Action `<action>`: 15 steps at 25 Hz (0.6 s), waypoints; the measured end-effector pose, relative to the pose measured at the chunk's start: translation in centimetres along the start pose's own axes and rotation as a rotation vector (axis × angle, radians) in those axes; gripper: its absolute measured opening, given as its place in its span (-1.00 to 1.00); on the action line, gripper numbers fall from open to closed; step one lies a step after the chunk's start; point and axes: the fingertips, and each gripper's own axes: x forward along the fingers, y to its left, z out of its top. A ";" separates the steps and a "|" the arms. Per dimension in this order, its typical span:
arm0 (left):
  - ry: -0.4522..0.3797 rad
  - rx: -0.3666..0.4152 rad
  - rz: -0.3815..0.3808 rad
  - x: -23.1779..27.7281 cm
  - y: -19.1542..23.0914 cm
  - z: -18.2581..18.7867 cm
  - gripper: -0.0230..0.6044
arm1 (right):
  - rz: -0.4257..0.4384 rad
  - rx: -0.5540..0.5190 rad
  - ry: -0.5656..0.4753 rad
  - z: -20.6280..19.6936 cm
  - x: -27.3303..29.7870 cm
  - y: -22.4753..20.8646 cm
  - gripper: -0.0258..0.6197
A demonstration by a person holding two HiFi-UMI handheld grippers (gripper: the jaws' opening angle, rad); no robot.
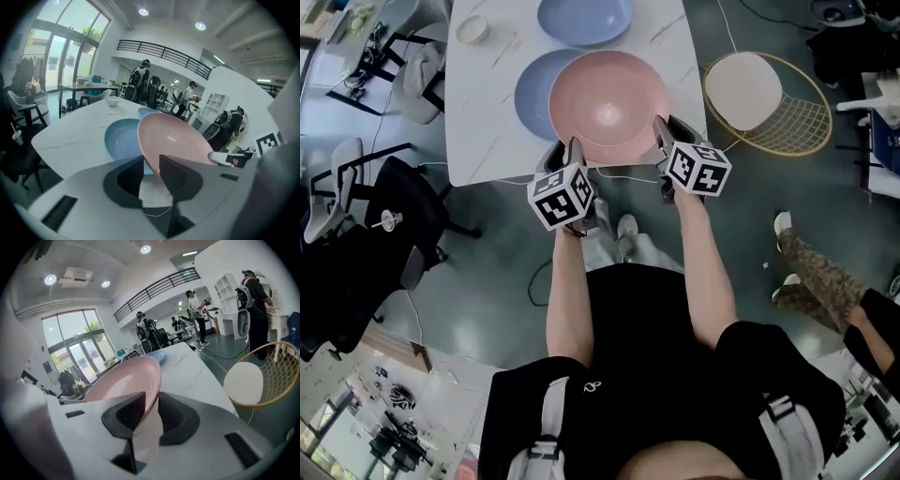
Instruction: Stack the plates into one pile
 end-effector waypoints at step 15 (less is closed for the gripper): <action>0.028 -0.064 0.114 1.5 9.8 2.9 -0.54 | 0.084 -0.065 0.099 -0.6 9.2 7.6 -0.61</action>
